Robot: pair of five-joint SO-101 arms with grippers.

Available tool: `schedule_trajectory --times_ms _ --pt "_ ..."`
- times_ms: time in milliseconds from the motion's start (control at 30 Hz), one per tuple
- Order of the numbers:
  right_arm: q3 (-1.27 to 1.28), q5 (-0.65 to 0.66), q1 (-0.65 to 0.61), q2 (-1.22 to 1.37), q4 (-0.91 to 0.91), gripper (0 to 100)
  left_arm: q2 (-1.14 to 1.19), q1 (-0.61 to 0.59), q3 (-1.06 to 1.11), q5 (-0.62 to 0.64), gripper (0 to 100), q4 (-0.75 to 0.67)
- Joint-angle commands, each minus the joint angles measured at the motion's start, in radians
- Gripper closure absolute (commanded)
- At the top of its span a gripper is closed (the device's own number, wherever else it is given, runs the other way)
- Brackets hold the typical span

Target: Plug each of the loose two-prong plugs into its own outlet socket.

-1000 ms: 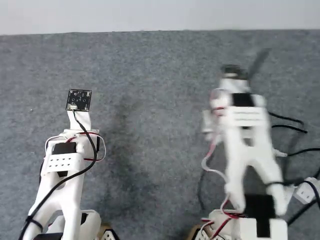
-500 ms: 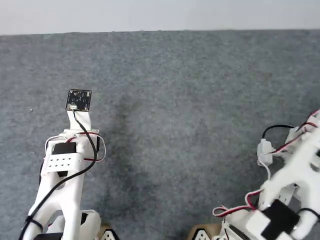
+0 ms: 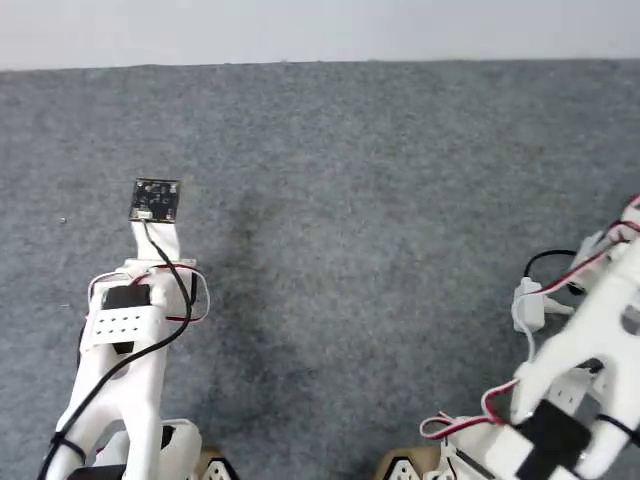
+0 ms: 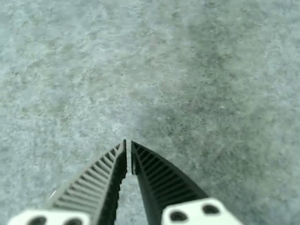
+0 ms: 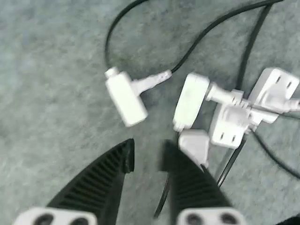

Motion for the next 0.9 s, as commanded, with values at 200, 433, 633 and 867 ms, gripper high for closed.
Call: schedule_trajectory --times_ms 200,433,633,867 --pt "0.153 -0.068 -0.128 -0.193 0.059 99.0 -0.284 -0.012 0.122 -0.008 98 -0.071" --pt "0.439 -0.066 -0.136 -0.363 -0.085 99.0 -0.483 -0.009 0.223 -0.014 98 0.003" --pt "0.718 -0.064 -0.137 -0.481 -0.262 99.0 -0.494 -0.014 0.229 -0.009 93 0.095" --pt "0.951 -0.063 -0.275 -0.581 -0.377 99.0 -0.494 -0.015 0.232 -0.011 92 0.180"
